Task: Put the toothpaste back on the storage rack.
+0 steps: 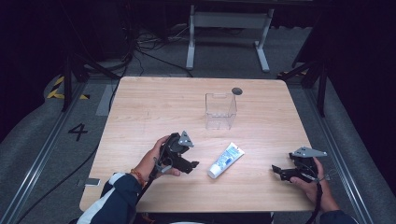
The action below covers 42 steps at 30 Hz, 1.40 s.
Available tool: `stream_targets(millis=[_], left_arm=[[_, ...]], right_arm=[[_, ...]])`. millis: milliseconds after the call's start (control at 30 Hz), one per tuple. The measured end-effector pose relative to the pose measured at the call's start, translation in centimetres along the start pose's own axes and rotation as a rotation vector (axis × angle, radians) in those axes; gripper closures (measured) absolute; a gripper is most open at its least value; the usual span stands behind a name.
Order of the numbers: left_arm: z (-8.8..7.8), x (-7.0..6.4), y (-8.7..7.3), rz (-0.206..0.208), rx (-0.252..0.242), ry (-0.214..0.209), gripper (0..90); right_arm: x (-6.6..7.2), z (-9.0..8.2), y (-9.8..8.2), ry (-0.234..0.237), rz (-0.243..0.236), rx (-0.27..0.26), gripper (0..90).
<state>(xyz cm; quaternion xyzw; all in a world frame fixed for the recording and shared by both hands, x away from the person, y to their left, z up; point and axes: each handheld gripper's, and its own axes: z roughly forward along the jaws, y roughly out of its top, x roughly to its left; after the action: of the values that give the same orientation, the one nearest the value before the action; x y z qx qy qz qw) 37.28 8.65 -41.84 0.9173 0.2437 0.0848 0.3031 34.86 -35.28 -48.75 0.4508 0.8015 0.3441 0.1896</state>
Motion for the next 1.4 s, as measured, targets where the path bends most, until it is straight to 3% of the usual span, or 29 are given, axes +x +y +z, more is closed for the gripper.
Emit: stream_targets(millis=[433,967,1233,1400], left_arm=[[1.5,-1.5,2.1,0.022,-0.018,-0.074,18.7],[4.0,-3.5,4.4,0.067,0.009,-0.127,18.6],[6.2,-4.0,5.8,0.075,0.07,-0.13,20.9],[7.8,-3.7,6.8,0.049,0.142,-0.113,23.7]], right_arm=[[0.0,0.0,0.0,0.0,0.0,0.0,5.5],[0.0,0.0,0.0,0.0,-0.001,-0.001,5.5],[0.0,0.0,0.0,0.0,-0.001,0.0,5.6],[0.0,0.0,0.0,0.0,0.0,0.001,5.5]])
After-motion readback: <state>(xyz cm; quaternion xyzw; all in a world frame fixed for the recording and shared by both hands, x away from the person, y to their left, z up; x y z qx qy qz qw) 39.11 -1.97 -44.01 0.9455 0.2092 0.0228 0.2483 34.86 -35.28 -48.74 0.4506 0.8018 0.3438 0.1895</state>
